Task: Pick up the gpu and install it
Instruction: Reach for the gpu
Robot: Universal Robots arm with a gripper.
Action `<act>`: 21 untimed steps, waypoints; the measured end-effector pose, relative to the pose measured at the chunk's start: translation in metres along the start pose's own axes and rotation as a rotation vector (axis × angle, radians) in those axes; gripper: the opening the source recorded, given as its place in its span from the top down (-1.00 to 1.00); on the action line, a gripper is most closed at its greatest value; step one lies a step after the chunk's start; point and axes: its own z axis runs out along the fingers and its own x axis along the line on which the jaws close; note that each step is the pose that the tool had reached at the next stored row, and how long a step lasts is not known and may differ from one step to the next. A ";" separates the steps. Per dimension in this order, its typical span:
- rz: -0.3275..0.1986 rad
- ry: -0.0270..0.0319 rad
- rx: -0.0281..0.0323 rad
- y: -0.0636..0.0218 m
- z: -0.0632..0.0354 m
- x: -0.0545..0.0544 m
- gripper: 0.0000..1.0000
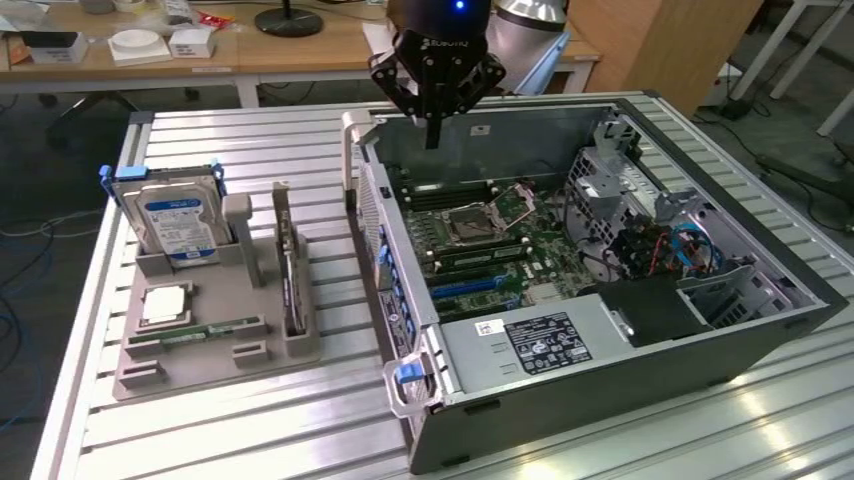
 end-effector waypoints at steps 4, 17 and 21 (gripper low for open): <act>0.000 0.0001 0.0000 -0.0004 -0.0001 0.005 0.80; 0.000 0.0000 0.0000 -0.0021 -0.0006 0.028 0.80; 0.000 0.0000 -0.0001 -0.0026 -0.0007 0.035 0.80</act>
